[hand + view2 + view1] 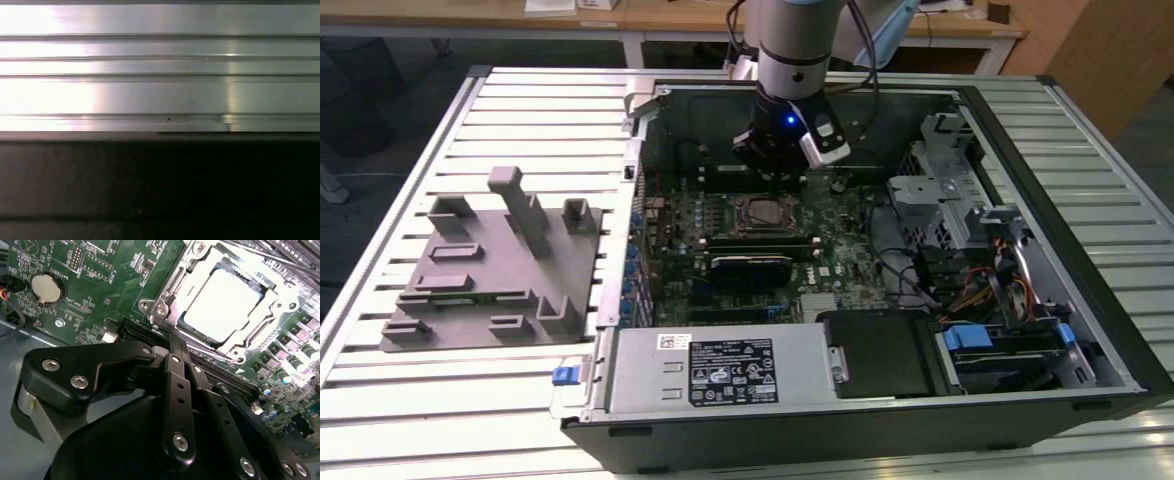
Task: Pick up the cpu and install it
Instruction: 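Install the first cpu locking lever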
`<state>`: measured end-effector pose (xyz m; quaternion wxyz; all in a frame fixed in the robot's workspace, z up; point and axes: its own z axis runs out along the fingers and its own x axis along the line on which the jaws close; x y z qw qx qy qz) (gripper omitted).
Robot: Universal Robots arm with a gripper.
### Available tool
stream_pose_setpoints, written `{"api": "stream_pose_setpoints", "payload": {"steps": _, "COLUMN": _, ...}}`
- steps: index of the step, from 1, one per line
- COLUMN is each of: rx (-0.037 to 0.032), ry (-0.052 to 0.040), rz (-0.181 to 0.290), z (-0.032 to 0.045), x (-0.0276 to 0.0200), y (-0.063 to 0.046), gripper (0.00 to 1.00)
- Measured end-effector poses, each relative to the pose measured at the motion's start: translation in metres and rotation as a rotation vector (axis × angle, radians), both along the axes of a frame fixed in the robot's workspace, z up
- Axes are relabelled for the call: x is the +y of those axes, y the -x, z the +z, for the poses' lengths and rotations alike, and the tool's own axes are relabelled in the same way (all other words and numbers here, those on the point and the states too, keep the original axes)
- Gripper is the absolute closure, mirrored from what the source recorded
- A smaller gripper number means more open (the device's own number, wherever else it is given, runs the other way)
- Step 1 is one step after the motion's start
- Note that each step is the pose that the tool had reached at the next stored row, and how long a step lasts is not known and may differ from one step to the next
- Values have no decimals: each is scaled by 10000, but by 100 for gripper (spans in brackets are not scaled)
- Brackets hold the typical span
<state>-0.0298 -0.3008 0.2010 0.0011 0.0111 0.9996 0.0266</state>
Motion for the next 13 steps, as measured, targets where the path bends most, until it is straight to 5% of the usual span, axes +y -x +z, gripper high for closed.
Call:
{"api": "stream_pose_setpoints", "payload": {"steps": 6, "rx": 1, "ry": 377, "rz": 0, "z": -15, "x": 0, "y": -1, "gripper": 89}}
{"api": "stream_pose_setpoints", "payload": {"steps": 13, "rx": 6, "ry": 452, "rz": 0, "z": -46, "x": 1, "y": -8, "gripper": 89}}
